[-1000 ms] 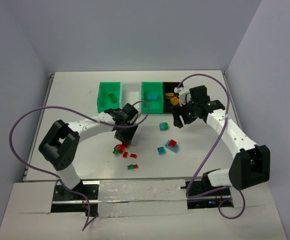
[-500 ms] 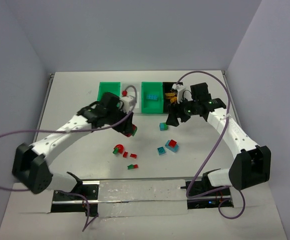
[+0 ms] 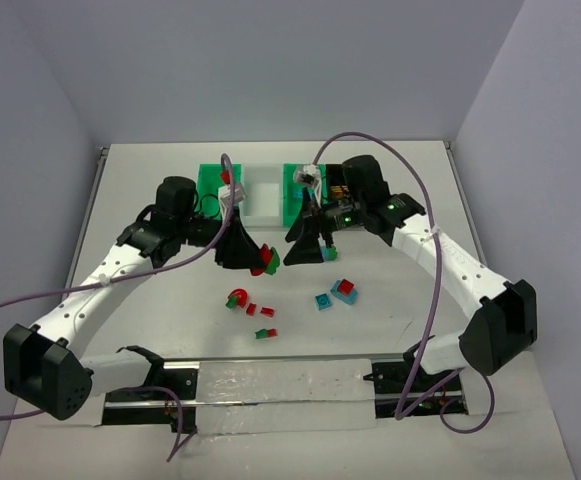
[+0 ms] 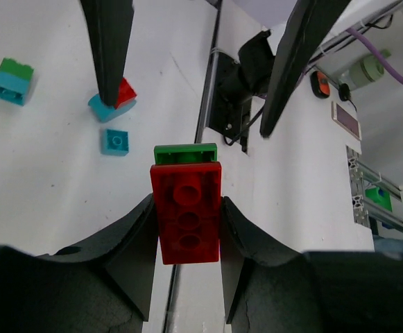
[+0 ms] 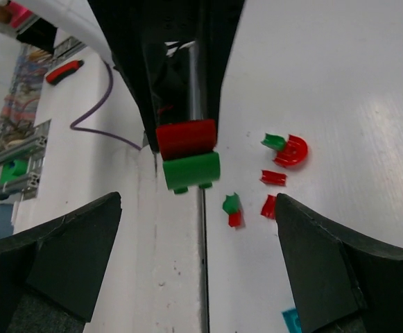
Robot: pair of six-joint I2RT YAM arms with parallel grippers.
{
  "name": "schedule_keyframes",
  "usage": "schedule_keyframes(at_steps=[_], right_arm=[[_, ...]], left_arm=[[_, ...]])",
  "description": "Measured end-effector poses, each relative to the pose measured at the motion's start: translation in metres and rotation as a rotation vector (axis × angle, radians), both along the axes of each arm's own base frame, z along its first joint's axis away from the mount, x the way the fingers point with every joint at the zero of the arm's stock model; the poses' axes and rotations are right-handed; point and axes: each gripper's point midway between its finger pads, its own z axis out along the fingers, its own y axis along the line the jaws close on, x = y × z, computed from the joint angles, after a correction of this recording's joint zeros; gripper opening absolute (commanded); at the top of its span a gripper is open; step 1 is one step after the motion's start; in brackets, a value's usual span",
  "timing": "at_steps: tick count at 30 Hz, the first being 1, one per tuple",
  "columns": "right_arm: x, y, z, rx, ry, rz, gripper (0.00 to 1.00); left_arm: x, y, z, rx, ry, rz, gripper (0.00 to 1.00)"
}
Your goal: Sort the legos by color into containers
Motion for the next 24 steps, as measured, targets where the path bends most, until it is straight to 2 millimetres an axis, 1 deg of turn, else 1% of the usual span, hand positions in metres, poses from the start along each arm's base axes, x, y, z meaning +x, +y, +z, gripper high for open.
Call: schedule_keyframes(at_steps=[3,6,10,11,12,13,18,19,20,21,24], right_arm=[[-0.008,0.012,0.001,0.007,0.011,0.054,0.97],[-0.009,0.019,-0.005,0.001,0.035,0.081,0.94],[-0.009,0.023,-0.012,-0.011,0.066,0.095,0.83],[-0.01,0.023,-0.012,-0.012,0.067,0.098,0.76],[-0.01,0.024,-0.012,-0.011,0.068,0.101,0.62],[-0.011,0.025,-0.01,-0.009,0.066,0.105,0.51],[-0.016,0.028,0.0,0.011,0.062,0.134,0.22],[-0.016,0.028,0.0,0.011,0.063,0.134,0.13],[-0.016,0.028,0.0,0.011,0.061,0.135,0.06],[-0.016,0.028,-0.001,0.011,0.058,0.135,0.0],[-0.014,0.028,-0.002,0.008,0.043,0.13,0.0]], left_arm=[[-0.003,-0.002,0.006,-0.029,-0.008,-0.029,0.0],[-0.005,-0.003,0.011,-0.048,-0.009,-0.045,0.0],[-0.005,-0.004,0.014,-0.062,-0.013,-0.053,0.0],[-0.005,-0.004,0.015,-0.065,-0.016,-0.054,0.0],[-0.005,-0.004,0.015,-0.068,-0.018,-0.055,0.0],[-0.005,-0.005,0.016,-0.07,-0.019,-0.055,0.0],[-0.001,-0.004,0.016,-0.071,-0.019,-0.038,0.0],[0.0,-0.004,0.016,-0.072,-0.019,-0.038,0.0],[0.001,-0.003,0.016,-0.072,-0.022,-0.035,0.0],[0.001,-0.003,0.016,-0.072,-0.022,-0.032,0.0],[0.005,0.0,0.016,-0.079,-0.021,-0.021,0.0]])
